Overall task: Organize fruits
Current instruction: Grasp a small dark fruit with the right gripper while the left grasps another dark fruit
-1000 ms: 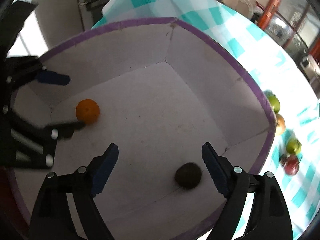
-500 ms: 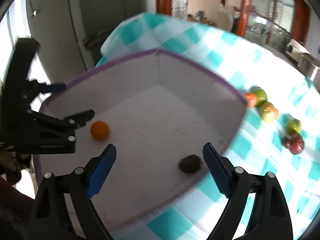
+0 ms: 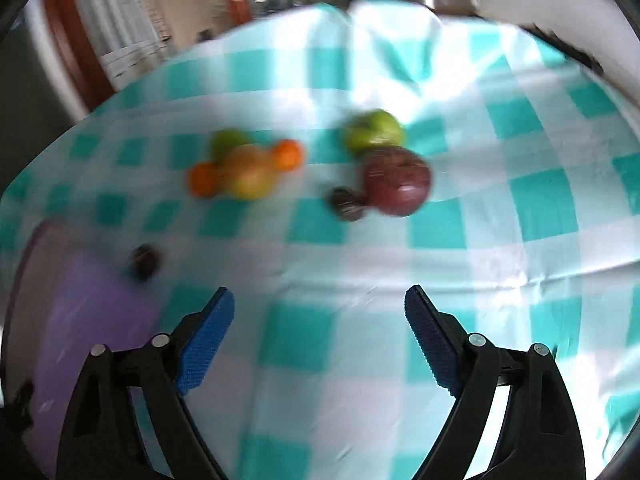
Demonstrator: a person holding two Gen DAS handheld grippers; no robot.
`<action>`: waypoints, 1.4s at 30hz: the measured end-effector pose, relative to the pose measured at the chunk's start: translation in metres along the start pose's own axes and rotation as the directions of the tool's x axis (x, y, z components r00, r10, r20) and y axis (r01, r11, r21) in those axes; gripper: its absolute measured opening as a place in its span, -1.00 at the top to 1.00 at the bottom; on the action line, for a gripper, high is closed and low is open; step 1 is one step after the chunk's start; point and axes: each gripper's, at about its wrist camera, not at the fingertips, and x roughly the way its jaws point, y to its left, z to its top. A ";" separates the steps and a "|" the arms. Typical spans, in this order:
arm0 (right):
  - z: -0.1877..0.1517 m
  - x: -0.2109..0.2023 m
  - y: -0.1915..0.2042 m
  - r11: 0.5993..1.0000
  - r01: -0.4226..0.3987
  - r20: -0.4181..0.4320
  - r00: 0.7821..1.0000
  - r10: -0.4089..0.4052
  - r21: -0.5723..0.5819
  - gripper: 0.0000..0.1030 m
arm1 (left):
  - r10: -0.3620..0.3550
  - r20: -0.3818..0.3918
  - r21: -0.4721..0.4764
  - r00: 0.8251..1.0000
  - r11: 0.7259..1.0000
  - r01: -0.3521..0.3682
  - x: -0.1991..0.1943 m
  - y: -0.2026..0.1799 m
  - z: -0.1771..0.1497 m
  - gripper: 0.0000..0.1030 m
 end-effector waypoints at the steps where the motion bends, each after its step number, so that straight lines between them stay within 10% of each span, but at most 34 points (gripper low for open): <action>1: 0.004 0.010 0.000 1.000 -0.016 -0.015 1.000 0.015 -0.007 -0.62 | 0.026 -0.020 0.007 0.999 1.000 -0.026 0.002 0.001 -0.002 -0.96; 8: 0.042 0.080 0.000 0.998 -0.065 -0.070 0.995 0.066 0.024 -0.48 | 0.101 -0.119 -0.048 0.988 0.993 -0.108 0.001 0.015 -0.022 -0.94; 12: 0.053 0.096 0.005 0.999 -0.037 -0.056 0.998 0.037 0.008 -0.45 | 0.205 -0.018 -0.174 0.979 0.963 -0.205 -0.043 0.023 -0.011 -0.94; 15: 0.059 0.100 0.005 1.000 -0.017 -0.037 0.999 0.017 0.002 -0.38 | 0.148 0.085 -0.208 0.985 0.970 -0.128 -0.073 0.005 0.022 -0.96; 20: 0.064 0.108 0.011 0.994 0.049 -0.009 0.999 -0.050 -0.099 0.15 | -0.153 0.238 -0.114 0.959 0.976 0.184 -0.103 -0.092 0.111 -0.96; 24: 0.047 0.090 -0.004 0.986 -0.002 -0.012 1.000 0.000 -0.167 0.32 | -0.270 0.150 -0.034 0.951 0.960 0.278 -0.076 -0.195 0.151 -0.96; 30: 0.009 0.053 -0.038 0.979 -0.051 -0.010 0.999 0.050 -0.198 0.32 | -0.041 0.020 0.101 0.999 0.994 0.039 -0.006 -0.316 0.173 -0.97; 35: -0.008 0.045 -0.051 0.973 -0.074 0.002 0.997 0.076 -0.218 0.32 | 0.084 -0.073 0.027 0.994 0.996 -0.082 0.043 -0.316 0.198 -0.96; 42: -0.006 0.045 -0.051 0.975 -0.091 0.006 0.995 0.095 -0.203 0.31 | -0.070 -0.199 -0.138 0.977 0.989 0.043 0.085 -0.278 0.200 -0.97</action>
